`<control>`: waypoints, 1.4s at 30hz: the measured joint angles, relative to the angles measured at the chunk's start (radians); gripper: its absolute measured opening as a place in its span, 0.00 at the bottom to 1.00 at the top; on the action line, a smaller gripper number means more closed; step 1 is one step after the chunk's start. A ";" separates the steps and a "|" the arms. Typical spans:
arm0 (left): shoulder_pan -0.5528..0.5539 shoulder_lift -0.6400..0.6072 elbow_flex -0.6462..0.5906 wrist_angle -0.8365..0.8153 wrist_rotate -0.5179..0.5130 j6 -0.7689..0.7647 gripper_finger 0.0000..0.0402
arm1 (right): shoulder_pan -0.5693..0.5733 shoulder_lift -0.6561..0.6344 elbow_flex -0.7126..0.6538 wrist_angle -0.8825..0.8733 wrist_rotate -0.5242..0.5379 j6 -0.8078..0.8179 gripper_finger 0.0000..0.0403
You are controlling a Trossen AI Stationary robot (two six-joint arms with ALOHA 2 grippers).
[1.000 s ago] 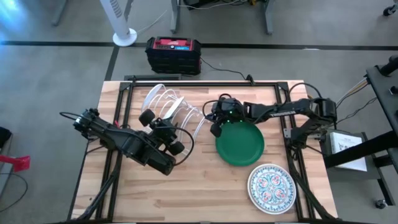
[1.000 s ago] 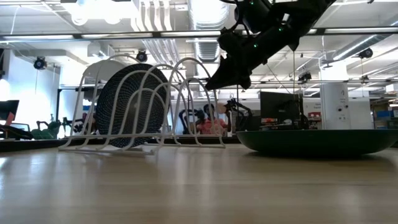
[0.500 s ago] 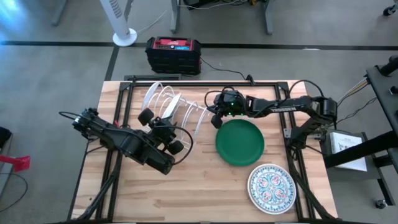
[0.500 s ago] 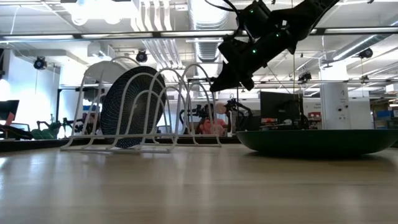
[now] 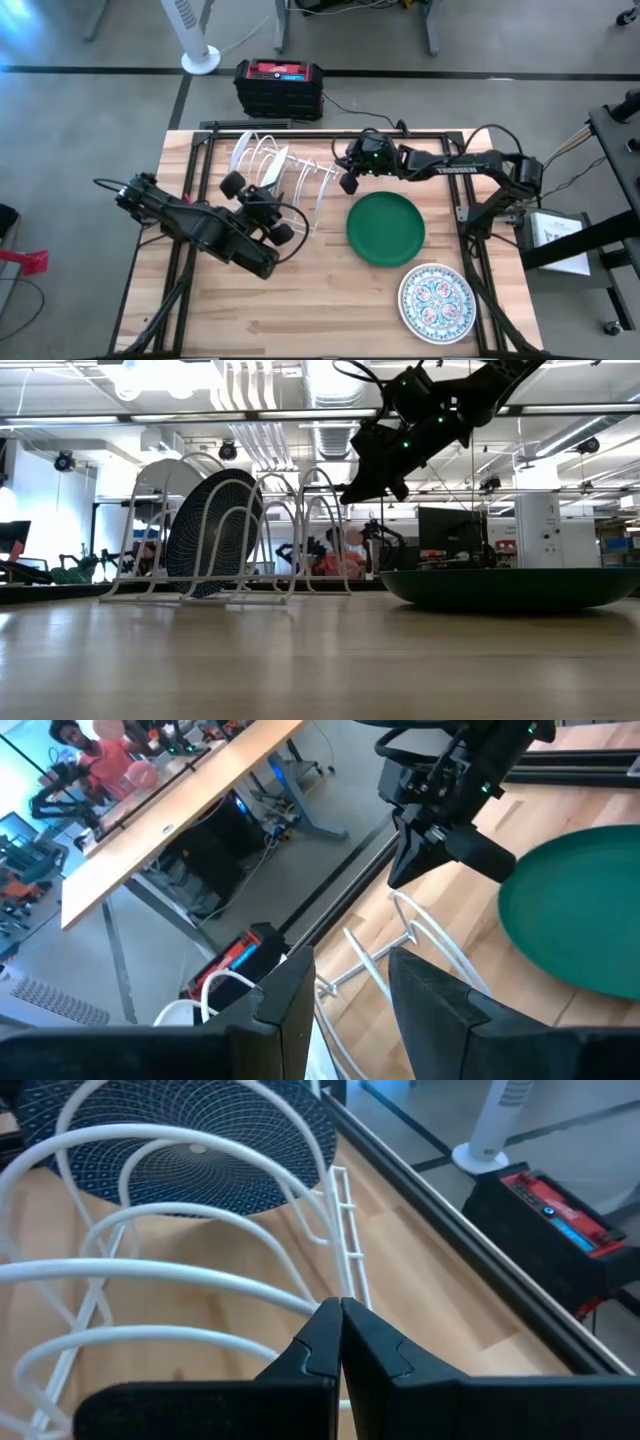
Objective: Sort dishes
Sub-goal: Put the green plate in the dish rack
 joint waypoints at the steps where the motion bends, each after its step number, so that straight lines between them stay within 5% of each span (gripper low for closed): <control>1: 0.000 -0.002 0.000 0.000 -0.001 0.004 0.30 | -0.002 0.000 0.001 0.000 0.000 -0.003 0.00; 17: 0.000 -0.013 0.001 0.000 -0.052 0.025 0.30 | -0.033 -0.073 0.012 -0.110 -0.018 -0.043 0.00; 25: 0.001 -0.014 0.001 0.000 -0.059 0.036 0.30 | -0.031 -0.088 0.010 -0.117 -0.272 0.009 0.00; 42: 0.001 -0.014 0.001 0.000 -0.086 0.058 0.30 | -0.037 0.034 0.007 0.029 -0.238 0.046 0.00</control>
